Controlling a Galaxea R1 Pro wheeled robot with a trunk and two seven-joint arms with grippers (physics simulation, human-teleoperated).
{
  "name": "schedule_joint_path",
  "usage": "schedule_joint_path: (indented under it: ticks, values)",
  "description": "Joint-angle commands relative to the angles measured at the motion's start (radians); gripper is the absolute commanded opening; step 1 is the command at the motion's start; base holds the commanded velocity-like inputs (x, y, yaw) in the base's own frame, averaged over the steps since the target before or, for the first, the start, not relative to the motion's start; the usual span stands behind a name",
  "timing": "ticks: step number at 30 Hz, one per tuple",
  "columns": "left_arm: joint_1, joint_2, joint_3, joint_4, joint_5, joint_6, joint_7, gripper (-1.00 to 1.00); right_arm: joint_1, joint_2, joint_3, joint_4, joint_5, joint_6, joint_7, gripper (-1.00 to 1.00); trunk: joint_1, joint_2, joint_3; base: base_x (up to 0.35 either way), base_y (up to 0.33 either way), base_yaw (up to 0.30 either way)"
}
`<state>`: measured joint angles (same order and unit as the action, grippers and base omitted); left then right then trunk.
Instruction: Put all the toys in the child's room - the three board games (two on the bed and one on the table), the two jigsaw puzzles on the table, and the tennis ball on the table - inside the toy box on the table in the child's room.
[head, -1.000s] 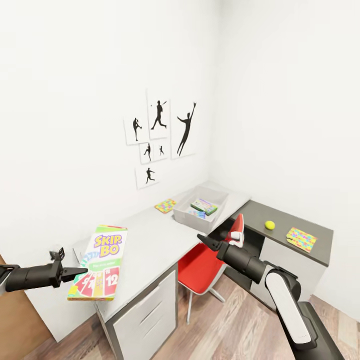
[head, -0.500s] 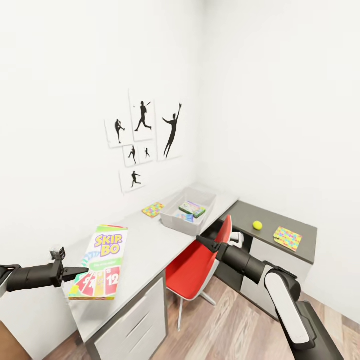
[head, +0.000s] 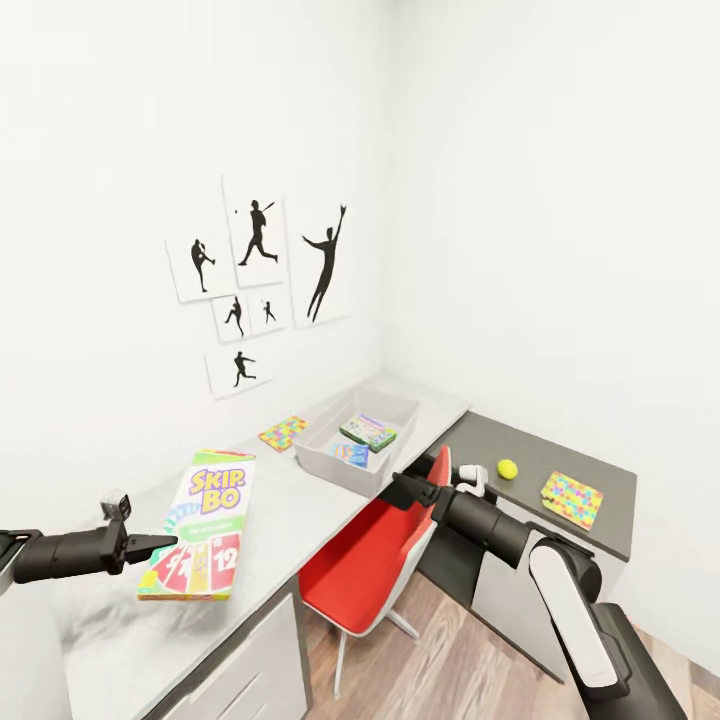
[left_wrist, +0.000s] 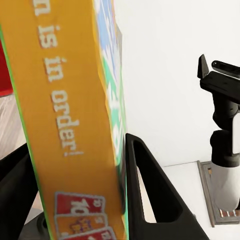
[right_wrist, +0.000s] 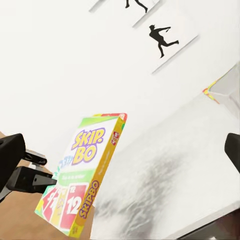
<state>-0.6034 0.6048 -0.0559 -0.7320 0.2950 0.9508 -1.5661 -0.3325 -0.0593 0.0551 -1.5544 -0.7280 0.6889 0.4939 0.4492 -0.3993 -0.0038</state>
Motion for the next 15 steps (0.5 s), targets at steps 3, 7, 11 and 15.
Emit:
schedule_joint_path:
  ticks: [3, 7, 11, 15]
  values:
    - [-0.001, 0.001, -0.003, 0.000, 0.004, 0.010, -0.005, -1.00, 0.000, 0.000, 0.000, -0.002, 0.009, 0.005, -0.002, 1.00, 0.001, -0.001, 0.000, 0.257, -0.245, 0.000]
    - [-0.001, 0.001, -0.005, 0.000, 0.004, 0.010, -0.005, -1.00, -0.003, 0.001, -0.002, -0.008, 0.014, 0.029, -0.088, 1.00, 0.001, -0.001, 0.000, 0.253, -0.245, 0.000]
    - [-0.001, 0.001, -0.005, 0.000, 0.004, 0.011, -0.005, -1.00, -0.139, 0.011, -0.007, -0.018, 0.004, 0.230, -0.313, 1.00, 0.001, -0.001, 0.000, 0.235, -0.218, 0.000]
    - [-0.001, 0.001, -0.005, 0.000, 0.004, 0.011, -0.005, -1.00, -0.386, 0.062, -0.019, 0.009, -0.001, 0.335, -0.570, 1.00, 0.001, -0.001, 0.000, 0.156, -0.107, 0.000]
